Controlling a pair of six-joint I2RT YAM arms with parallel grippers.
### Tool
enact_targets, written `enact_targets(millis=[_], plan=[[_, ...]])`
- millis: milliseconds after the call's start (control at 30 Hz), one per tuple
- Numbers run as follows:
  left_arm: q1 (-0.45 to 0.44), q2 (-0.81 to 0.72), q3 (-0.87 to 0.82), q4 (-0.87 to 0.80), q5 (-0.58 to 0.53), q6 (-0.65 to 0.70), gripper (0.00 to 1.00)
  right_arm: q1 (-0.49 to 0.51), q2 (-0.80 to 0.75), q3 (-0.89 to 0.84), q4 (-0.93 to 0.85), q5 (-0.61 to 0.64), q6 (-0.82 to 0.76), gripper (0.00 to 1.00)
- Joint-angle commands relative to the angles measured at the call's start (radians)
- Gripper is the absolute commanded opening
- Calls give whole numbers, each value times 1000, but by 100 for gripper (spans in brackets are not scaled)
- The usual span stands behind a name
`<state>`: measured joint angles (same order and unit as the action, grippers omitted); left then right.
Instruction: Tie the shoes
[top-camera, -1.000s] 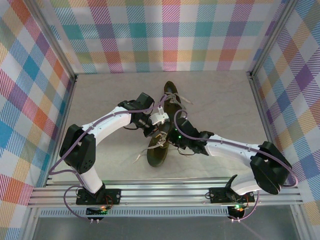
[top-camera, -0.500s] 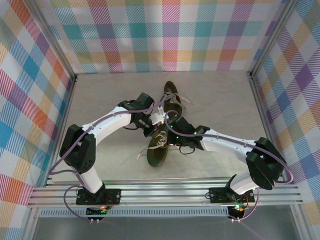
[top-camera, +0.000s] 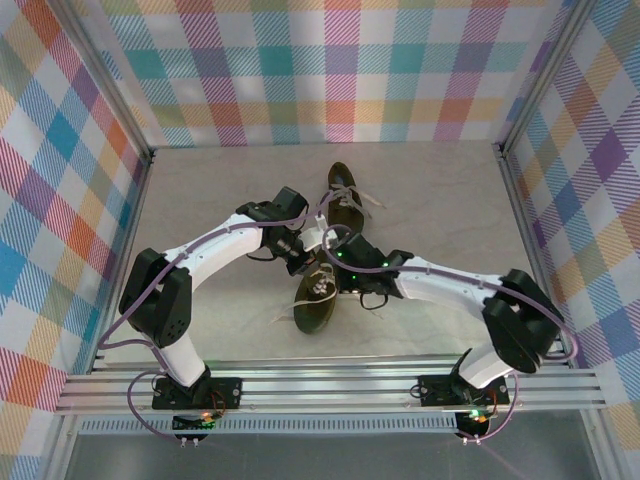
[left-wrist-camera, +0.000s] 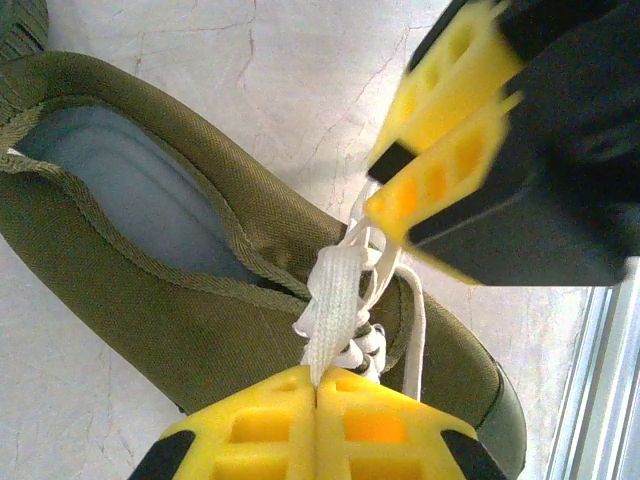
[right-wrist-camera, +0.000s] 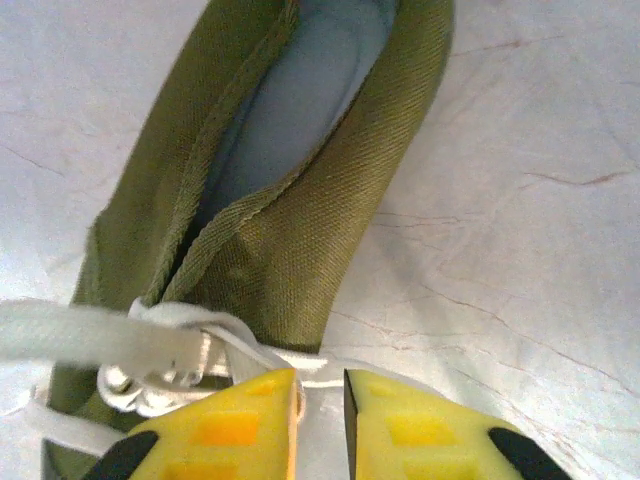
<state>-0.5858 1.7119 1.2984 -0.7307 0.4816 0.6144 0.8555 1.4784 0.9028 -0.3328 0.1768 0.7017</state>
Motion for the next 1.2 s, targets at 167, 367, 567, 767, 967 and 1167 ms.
enact_targets(millis=[167,367,567,767,967,1167], plan=[[-6,-37,-35,15,43,-17,0,-8,-180,-99,95,33,59,20],[-8,-37,-44,22,51,-22,0,-8,-136,-85,190,-153,92,6],[-7,-37,-45,22,45,-23,0,-8,-78,-47,49,-42,222,24],[-8,-36,-44,16,42,-16,0,-7,-40,-66,143,-118,279,31],[-19,-46,-45,7,7,7,0,-7,-3,-60,157,-143,290,31],[-25,-44,-37,-4,-17,7,0,-8,28,-59,153,-140,310,19]])
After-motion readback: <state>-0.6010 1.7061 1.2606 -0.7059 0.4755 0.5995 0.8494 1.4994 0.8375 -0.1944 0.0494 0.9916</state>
